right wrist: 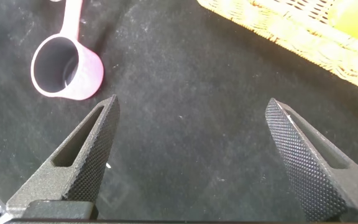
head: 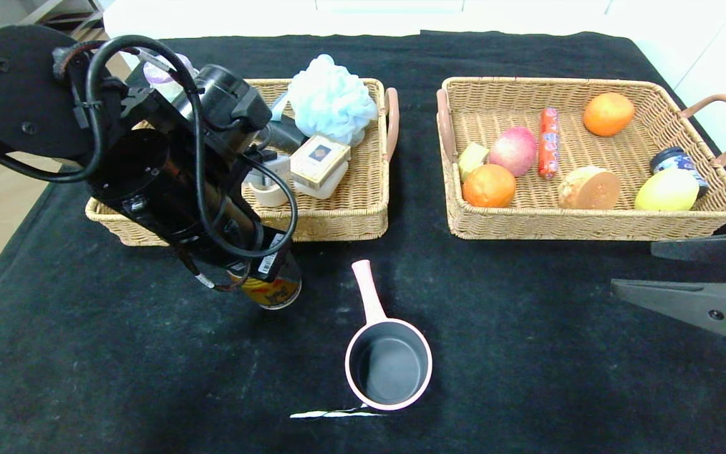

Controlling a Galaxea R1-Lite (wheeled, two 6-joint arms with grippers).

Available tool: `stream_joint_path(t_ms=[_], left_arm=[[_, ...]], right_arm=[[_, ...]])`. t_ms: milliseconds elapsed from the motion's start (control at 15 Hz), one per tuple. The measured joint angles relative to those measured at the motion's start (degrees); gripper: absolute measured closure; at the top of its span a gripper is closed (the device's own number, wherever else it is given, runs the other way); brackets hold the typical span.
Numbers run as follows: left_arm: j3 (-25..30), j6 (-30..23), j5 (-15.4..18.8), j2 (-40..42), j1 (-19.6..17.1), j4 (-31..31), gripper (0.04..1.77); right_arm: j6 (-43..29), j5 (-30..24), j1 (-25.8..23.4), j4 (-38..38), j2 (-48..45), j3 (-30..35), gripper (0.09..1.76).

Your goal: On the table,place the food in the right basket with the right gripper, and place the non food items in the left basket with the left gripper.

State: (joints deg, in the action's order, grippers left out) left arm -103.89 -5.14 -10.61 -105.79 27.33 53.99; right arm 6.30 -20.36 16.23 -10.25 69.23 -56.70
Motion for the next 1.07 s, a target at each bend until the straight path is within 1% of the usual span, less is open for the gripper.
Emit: stream_joint_path(t_ms=[400, 667, 733, 867, 1000, 1067], left_arm=[[-0.50, -0.63, 0.00, 0.72, 0.72, 0.66, 0.64], [-3.39, -0.39, -0.37, 2.97, 3.06, 3.06, 0.64], [-4.60, -0.33, -0.79, 3.45, 3.80, 3.83, 0.64], [-7.17, -0.02, -3.11, 4.11, 5.71, 4.44, 0.64], [-8.44, 0.55, -5.85, 4.44, 8.06, 3.78, 0.64], [-8.63, 0.79, -6.70, 4.52, 9.26, 3.36, 0.64]], right_arm=[[-0.02, 0.05, 0.02, 0.02, 0.00, 0.00, 0.14], [-0.02, 0.00, 0.02, 0.02, 0.00, 0.00, 0.14], [-0.02, 0.00, 0.02, 0.04, 0.00, -0.07, 0.14], [-0.02, 0.02, 0.00, 0.04, 0.00, -0.09, 0.14], [-0.05, 0.02, -0.13, 0.04, 0.00, -0.11, 0.14], [-0.02, 0.00, -0.20, 0.04, 0.00, -0.13, 0.14]])
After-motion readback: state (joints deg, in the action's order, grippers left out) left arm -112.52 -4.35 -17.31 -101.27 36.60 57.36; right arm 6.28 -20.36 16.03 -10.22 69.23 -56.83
